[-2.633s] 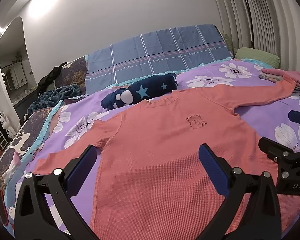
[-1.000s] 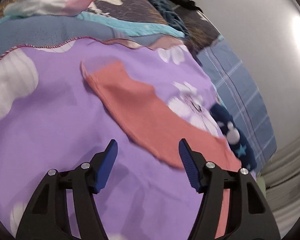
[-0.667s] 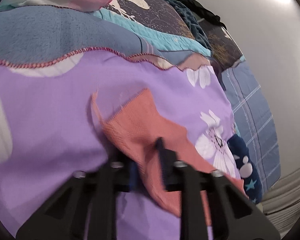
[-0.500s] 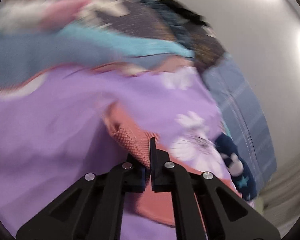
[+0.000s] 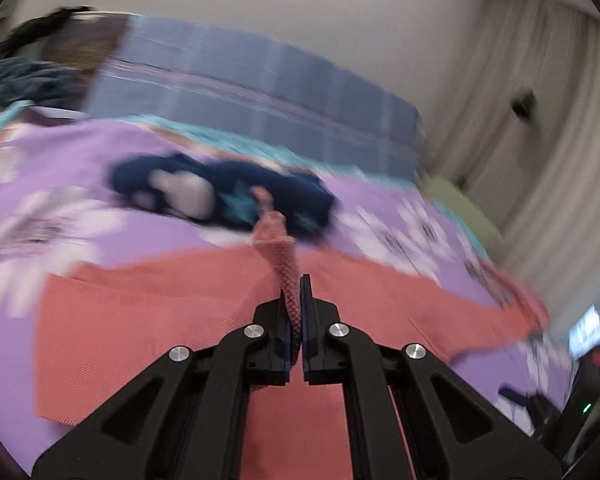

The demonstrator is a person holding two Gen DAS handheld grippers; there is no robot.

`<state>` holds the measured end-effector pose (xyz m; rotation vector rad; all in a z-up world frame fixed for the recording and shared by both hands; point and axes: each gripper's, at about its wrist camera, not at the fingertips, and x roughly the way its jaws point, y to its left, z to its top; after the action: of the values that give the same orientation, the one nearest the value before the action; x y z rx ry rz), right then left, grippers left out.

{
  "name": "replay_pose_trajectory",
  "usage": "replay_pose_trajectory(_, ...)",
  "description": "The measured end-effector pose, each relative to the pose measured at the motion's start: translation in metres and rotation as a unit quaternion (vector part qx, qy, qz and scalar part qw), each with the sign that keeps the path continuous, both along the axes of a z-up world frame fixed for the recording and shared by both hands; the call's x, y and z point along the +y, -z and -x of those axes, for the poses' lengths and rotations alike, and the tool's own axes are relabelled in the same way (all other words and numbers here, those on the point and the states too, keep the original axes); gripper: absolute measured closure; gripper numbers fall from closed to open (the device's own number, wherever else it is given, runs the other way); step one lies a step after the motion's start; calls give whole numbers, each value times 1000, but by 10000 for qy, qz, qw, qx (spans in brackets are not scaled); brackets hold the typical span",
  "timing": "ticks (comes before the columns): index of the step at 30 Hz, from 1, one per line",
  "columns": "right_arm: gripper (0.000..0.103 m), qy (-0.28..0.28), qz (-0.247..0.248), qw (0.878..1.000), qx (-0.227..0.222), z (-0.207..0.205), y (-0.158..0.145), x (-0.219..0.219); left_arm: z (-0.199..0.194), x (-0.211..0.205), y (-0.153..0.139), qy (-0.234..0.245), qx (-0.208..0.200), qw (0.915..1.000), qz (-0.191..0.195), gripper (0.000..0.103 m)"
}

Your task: Fold small clothes

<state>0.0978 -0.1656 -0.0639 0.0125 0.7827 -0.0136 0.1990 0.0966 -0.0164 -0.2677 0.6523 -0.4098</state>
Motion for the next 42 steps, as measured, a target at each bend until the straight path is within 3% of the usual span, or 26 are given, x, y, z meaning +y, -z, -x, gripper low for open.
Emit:
replay_pose_trajectory(2,2,54,-92,9999,6,-1,-1,-5,-4,-34,16,230,196,9991,-312,90)
replay_pose_trajectory(4,2,103,-200,9997,36,-2,-2,-11,-4,-58,32,435,388,9971,-497,56)
replay_pose_trajectory(10,2,66,-416,9990,160,-8,1,-21,18,-60,43,426,299,9926,-1096,32)
replay_pose_trajectory(12,16,-135,-821,9961,290,-15,2,-21,26,-43,40,233,257,9924,-1182,28)
replay_pose_trajectory(13,32,-229,-998,9941,361,-20,2,-20,24,-34,40,128,260,9921,-1217,25)
replay_pose_trajectory(16,78,-734,-1560,9831,616,-38,4,-11,37,2,40,-383,356,9901,-1299,22)
replay_pose_trajectory(17,83,-911,-1706,9787,685,-45,5,-5,42,17,41,-564,411,9892,-1288,22)
replay_pose_trajectory(20,83,-1350,-2047,9651,916,-68,11,16,53,44,45,-855,499,9855,-1377,22)
replay_pose_trajectory(24,79,-1792,-2644,9371,1410,-102,26,46,61,63,53,-1038,628,9787,-1657,22)
replay_pose_trajectory(26,63,-1626,-2774,9332,1606,-115,36,52,64,73,57,-1145,692,9755,-1747,18)
replay_pose_trajectory(28,56,-1502,-2907,9290,1731,-126,46,56,64,82,61,-1256,776,9732,-1763,18)
replay_pose_trajectory(30,54,-1498,-3042,9245,1742,-136,51,62,61,91,66,-1419,867,9699,-1776,18)
replay_pose_trajectory(34,51,-1505,-2953,9302,1576,-157,53,75,52,105,75,-1813,1055,9590,-1904,18)
replay_pose_trajectory(36,63,-1539,-2831,9341,1536,-164,53,84,48,117,79,-1968,1200,9584,-1683,18)
replay_pose_trajectory(38,91,-1701,-2506,9397,1587,-168,50,97,47,123,81,-2058,1247,9591,-1492,18)
replay_pose_trajectory(40,99,-1818,-2469,9396,1523,-168,45,98,46,126,81,-2111,1261,9592,-1397,18)
replay_pose_trajectory(42,99,-1873,-2578,9393,1273,-162,29,92,46,126,81,-2142,1254,9585,-1404,18)
